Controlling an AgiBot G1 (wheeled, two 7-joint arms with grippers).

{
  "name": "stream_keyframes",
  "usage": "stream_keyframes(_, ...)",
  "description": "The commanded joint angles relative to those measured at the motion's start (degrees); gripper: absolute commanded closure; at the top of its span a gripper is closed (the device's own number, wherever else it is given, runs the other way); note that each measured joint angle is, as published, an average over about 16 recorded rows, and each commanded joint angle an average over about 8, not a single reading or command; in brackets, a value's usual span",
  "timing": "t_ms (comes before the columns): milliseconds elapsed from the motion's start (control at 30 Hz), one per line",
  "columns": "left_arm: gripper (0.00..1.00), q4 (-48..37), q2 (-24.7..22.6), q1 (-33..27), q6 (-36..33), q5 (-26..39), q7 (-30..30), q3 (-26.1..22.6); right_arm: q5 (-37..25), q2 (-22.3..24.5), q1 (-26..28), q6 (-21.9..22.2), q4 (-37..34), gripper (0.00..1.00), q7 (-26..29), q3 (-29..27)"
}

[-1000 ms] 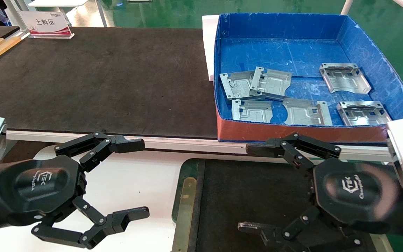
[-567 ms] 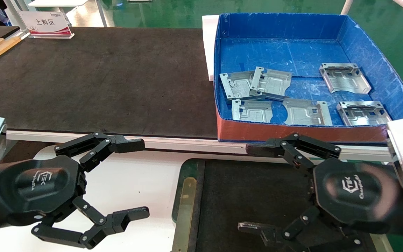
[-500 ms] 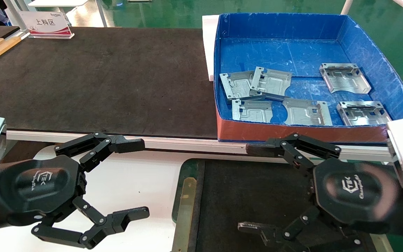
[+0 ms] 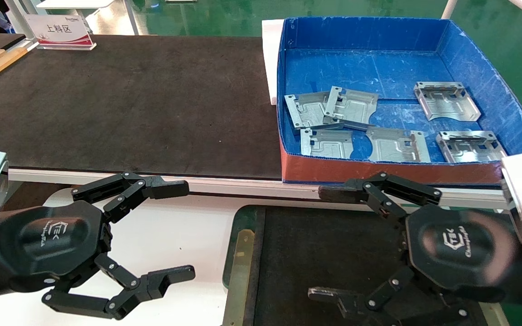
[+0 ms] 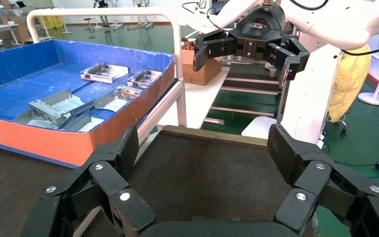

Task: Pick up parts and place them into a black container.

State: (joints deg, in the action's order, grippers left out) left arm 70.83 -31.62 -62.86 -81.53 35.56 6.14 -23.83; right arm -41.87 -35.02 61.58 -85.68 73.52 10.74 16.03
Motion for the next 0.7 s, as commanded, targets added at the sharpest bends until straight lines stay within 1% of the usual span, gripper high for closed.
stream_keyframes(33, 1.00, 0.00, 0.00, 0.00, 0.00, 0.00, 0.00, 0.00, 0.00, 0.00, 0.00, 0.00, 0.00, 0.00, 0.00, 0.00)
stream_keyframes(700, 1.00, 0.00, 0.00, 0.00, 0.00, 0.00, 0.00, 0.00, 0.00, 0.00, 0.00, 0.00, 0.00, 0.00, 0.00, 0.00)
